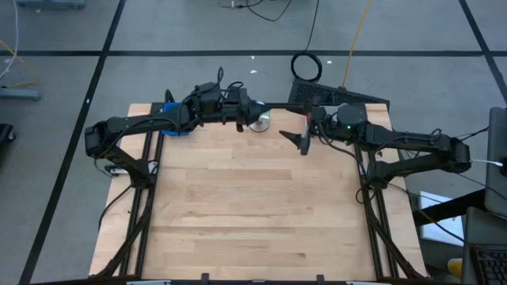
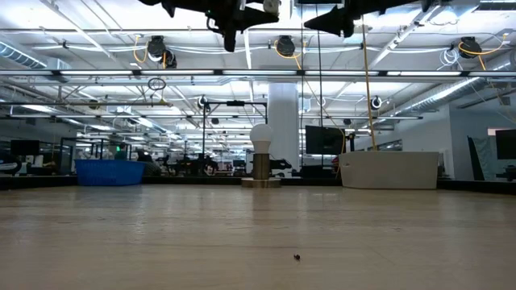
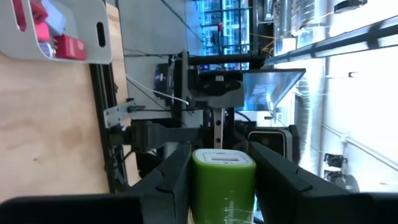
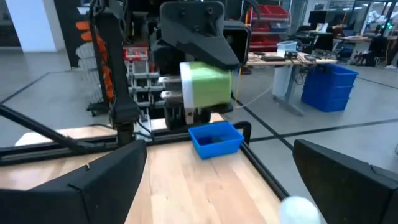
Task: Pick & Place Office items
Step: Put the green charger adapter into the gray bin
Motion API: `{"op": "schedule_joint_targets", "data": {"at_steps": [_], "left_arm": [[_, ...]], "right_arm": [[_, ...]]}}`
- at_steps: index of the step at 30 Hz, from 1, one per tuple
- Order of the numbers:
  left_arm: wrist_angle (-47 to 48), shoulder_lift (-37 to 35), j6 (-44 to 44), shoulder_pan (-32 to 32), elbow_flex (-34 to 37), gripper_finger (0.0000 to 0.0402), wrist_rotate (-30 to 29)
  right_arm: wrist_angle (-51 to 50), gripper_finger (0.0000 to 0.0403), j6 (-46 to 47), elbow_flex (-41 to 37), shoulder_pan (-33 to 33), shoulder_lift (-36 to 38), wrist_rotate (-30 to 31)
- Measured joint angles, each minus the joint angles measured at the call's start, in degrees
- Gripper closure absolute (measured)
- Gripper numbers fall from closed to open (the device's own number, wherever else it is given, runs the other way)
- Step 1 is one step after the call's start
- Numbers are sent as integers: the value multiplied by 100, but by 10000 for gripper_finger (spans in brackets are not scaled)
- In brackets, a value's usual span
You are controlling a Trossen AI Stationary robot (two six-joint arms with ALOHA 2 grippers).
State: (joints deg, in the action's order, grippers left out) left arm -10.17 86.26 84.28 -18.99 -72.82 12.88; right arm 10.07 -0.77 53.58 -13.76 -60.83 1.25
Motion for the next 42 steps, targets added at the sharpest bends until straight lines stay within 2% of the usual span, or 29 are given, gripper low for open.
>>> {"op": "schedule_joint_targets", "data": {"at_steps": [4, 9, 16, 20, 24, 29, 35, 42], "left_arm": [[-47, 0, 83, 1, 0, 255, 155], [-46, 0, 154, -6, 0, 270, 165], [-46, 0, 205, -6, 0, 260, 231], [-46, 0, 252, -6, 2, 253, 256], [-66, 0, 359, -6, 2, 270, 195], [-108, 0, 443, -6, 2, 270, 135], [-227, 0, 507, -4, 2, 249, 208], [-208, 0, 546, -6, 4, 270, 165]], "right_arm": [[358, 3, 63, 0, 51, -192, -8], [832, 3, 115, 0, 161, -370, -9], [1267, 3, 229, 0, 229, -566, -118], [1326, 3, 292, 0, 225, -565, -139], [1376, 3, 289, 0, 225, -567, -139], [1394, 3, 272, 0, 225, -565, -137], [1425, 3, 307, 0, 223, -651, -137], [1704, 3, 319, 2, 223, -901, -135]]}}
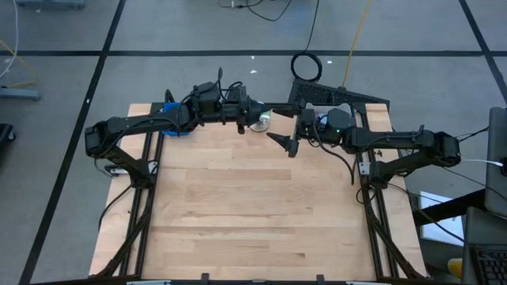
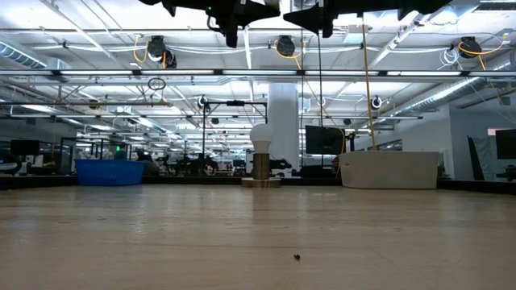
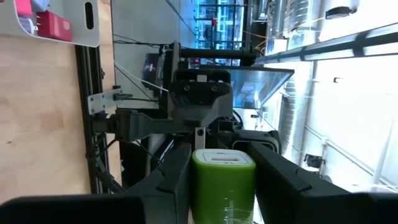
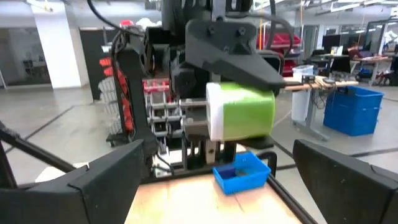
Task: Pick & Place Office items
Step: Put the green charger adapter into the gray bin
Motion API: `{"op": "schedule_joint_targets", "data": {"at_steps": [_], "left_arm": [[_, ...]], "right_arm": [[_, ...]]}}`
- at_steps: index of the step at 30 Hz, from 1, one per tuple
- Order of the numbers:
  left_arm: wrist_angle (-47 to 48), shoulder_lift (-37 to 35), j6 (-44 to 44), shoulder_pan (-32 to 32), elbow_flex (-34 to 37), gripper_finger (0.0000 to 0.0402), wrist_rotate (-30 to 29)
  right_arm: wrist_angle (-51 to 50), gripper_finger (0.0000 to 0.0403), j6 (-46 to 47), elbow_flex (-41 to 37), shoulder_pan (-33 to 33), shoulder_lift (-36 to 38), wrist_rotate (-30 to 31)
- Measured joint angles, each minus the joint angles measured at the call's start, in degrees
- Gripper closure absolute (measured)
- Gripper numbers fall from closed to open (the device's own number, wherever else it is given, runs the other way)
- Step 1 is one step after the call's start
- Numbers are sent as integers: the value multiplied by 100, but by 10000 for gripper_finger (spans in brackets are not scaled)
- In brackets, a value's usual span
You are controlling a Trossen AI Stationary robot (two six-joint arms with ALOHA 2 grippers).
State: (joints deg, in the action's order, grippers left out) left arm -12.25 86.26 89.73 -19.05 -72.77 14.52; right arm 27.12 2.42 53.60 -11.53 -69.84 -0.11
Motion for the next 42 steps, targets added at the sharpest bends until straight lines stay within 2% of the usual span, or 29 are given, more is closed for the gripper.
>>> {"op": "schedule_joint_targets", "data": {"at_steps": [8, 13, 19, 25, 31, 36, 42], "left_arm": [[-2, 0, 37, 57, 0, 238, 67], [-1, 0, 48, 84, 0, 270, -47], [0, 0, 50, 70, 0, 270, -22], [-28, 0, 83, 70, 0, 232, 46], [-114, 0, 82, 82, 0, 270, 46], [-148, 0, 59, 81, 0, 270, 82], [-155, 0, 55, 83, 0, 227, 257]], "right_arm": [[321, 3, 54, 0, 0, -70, 1], [552, 3, 47, 1, 0, -123, -1], [616, 3, 207, 50, 0, -300, -32], [288, 3, 166, 618, 2, -622, -304], [-78, 3, -48, 939, 36, -865, -314], [-131, 3, -87, 950, 37, -877, -311], [-125, 3, -184, 946, 30, -875, -298]]}}
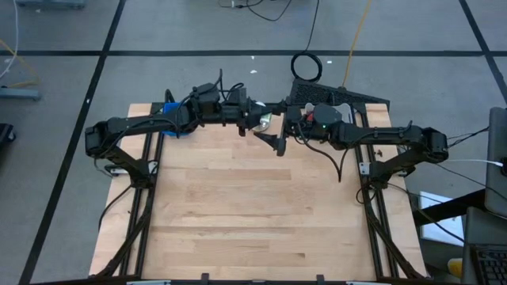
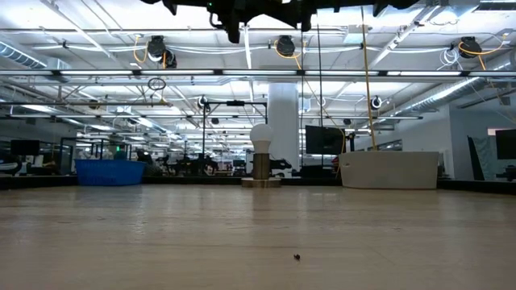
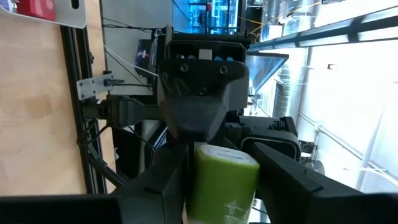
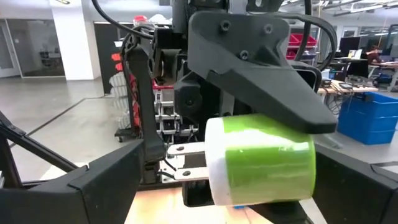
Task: Pick & Place Office items
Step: Put the green charger adapter into the gray bin
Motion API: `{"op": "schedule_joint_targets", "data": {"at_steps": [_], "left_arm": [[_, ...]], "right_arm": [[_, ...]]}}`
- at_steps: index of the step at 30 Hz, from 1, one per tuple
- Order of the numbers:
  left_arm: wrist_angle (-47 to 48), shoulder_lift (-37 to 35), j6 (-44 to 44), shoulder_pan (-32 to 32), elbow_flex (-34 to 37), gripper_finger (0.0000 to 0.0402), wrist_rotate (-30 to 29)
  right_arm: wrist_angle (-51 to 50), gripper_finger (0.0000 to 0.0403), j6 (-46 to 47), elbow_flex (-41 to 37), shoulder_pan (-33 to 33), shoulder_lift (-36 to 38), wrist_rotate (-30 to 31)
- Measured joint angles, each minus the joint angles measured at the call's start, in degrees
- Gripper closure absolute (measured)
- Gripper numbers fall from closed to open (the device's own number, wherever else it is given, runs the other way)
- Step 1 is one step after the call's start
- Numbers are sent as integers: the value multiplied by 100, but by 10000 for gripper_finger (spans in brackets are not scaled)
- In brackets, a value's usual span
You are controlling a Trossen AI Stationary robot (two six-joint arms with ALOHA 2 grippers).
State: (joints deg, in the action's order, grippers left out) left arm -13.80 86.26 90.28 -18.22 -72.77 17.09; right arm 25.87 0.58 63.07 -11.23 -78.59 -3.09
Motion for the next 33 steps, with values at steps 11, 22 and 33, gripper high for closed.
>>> {"op": "schedule_joint_targets", "data": {"at_steps": [11, 22, 33], "left_arm": [[0, 0, -11, 0, 0, 270, 1], [-85, 0, 52, -8, 0, 244, 58], [-148, 0, 67, -55, 0, 235, 75]], "right_arm": [[14, 32, -194, -2, -8, 55, 32], [-207, 107, -413, -4, -78, 200, 278], [-221, 177, -501, -2, -76, 216, 268]]}}
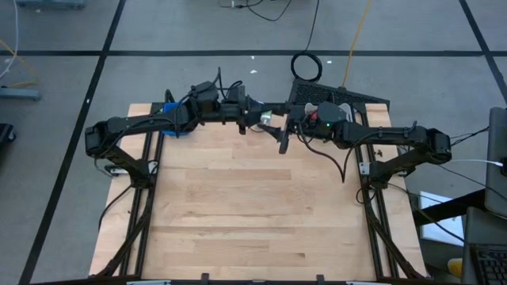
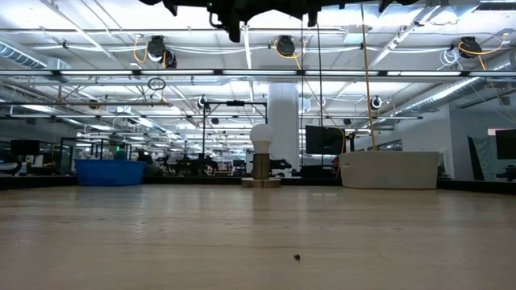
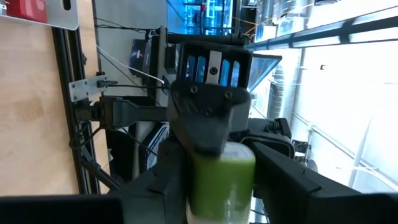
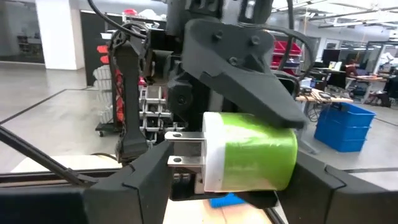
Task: Pick & Place Office items
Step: Put the green charger adapter into the gray bin
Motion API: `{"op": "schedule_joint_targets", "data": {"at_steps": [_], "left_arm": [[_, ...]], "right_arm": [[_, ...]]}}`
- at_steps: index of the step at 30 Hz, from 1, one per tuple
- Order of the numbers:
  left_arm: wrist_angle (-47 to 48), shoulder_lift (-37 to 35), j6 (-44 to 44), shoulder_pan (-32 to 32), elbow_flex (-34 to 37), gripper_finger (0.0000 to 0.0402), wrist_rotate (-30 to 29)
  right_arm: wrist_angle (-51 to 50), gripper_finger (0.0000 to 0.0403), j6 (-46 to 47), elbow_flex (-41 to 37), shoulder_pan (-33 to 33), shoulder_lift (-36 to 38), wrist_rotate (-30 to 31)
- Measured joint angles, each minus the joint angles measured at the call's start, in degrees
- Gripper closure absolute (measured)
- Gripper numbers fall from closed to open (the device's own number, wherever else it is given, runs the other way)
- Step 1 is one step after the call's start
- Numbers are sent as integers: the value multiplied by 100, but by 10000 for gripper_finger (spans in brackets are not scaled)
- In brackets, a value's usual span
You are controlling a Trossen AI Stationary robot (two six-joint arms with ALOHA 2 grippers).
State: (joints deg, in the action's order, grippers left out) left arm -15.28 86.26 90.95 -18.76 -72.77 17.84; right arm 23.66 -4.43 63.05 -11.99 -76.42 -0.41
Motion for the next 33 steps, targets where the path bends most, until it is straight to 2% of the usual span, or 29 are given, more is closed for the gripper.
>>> {"op": "schedule_joint_targets", "data": {"at_steps": [4, 7, 11, 14, 16, 25, 33], "left_arm": [[-8, 0, -21, 0, 0, 219, 16], [-2, 0, -21, 0, 0, 234, 16], [-3, 0, -85, 0, 0, 261, -18], [-1, 0, -141, -2, 0, 266, -79], [-3, 0, -132, -16, 0, 253, -84], [-2, 0, -166, -24, 0, 152, -99], [-3, 0, -235, -24, 0, 106, -95]], "right_arm": [[-6, 174, 2, 0, -7, 4, 35], [2, 165, 2, 0, -7, 4, 31], [7, 176, 51, 0, -7, 7, 29], [5, 177, 50, 0, -7, 7, 30], [7, 177, 35, 0, -7, 7, 31], [-10, 176, 7, -2, -4, 11, 13], [-227, 175, -56, -2, -31, 223, 34]]}}
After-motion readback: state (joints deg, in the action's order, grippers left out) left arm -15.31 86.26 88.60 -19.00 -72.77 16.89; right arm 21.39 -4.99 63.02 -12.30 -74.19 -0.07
